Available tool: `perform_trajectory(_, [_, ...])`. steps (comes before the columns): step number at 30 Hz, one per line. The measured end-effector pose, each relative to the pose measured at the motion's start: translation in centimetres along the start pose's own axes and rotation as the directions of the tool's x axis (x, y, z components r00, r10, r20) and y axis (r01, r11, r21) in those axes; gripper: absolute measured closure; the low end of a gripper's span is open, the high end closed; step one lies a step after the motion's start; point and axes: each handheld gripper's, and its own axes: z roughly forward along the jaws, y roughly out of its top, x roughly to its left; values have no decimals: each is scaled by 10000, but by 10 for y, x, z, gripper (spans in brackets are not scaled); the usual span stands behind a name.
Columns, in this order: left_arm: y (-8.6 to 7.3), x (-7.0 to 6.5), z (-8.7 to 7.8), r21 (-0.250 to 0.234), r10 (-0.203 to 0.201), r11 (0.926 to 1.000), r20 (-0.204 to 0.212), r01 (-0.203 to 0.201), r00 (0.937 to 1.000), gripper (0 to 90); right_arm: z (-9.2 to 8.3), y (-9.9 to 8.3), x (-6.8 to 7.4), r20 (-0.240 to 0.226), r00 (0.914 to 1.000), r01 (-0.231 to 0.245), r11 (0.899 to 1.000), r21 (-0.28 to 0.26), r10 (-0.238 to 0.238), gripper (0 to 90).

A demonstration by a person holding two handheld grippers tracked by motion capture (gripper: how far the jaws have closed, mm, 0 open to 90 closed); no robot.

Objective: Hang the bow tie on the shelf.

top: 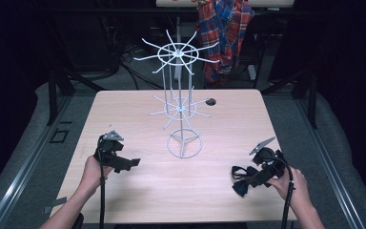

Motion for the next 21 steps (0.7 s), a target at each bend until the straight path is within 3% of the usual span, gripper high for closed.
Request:
perform_trajectory(10, [0, -1, 0, -9, 23, 10000, 26, -23, 10000, 38, 12, 3, 5, -145, 9986, 509, 9980, 362, -504, 0])
perform_trajectory(21, [1, -1, 1, 11, 41, 10000, 20, -41, 10000, 38, 20, 4, 7, -312, 9981, 556, 9965, 622, -537, 24])
